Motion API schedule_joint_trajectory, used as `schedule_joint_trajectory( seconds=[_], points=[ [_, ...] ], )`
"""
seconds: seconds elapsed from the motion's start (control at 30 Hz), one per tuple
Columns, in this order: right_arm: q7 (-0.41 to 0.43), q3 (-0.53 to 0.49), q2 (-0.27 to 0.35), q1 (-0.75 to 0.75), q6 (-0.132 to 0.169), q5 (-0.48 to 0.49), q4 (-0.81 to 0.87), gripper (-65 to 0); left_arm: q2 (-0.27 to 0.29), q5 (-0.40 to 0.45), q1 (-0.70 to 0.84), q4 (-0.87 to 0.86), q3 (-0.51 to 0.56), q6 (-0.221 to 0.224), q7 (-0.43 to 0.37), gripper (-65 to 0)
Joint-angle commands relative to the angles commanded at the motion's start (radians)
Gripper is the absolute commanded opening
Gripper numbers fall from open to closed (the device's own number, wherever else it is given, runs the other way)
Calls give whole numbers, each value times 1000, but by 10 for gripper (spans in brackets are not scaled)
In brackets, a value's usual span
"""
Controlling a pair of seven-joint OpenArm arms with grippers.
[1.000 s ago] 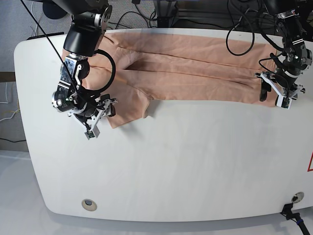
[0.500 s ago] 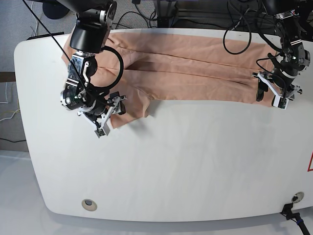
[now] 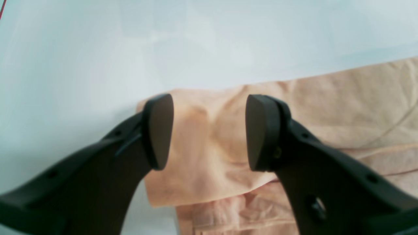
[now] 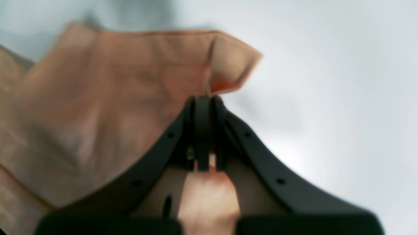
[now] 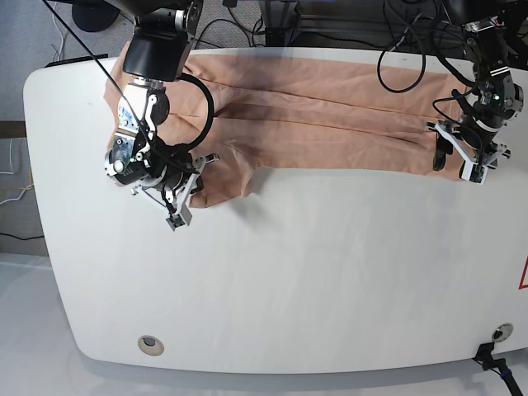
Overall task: Fold the T-shirt properly
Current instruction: 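Grasp the sleeve end with the right gripper and fold it inward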
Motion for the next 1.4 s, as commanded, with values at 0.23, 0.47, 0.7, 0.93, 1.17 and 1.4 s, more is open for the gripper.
schedule_joint_trajectory(
  seconds=[0.23,0.47,0.7,0.93,1.17,1.4],
  points=[
    [-239,5,6,-130,0,176,296,-650,0,0,0,-2,0,0,0,-320],
    [-239,2,21,-339,0,413,330,-650,0,2,-2,-3,0,0,0,-320],
    [-239,0,71,-471,0,634,330,-650,0,3,-2,-5,0,0,0,-320],
    [-239,-2,166,-555,0,758,330,-650,0,3,-2,-6,5,0,0,-320],
    [-239,-28,213,-598,0,786,330,-499,0,3,-2,-6,34,0,-5,-320],
    [-239,-167,264,-626,0,786,330,-336,-3,3,-2,-6,34,0,-5,-320]
  ],
)
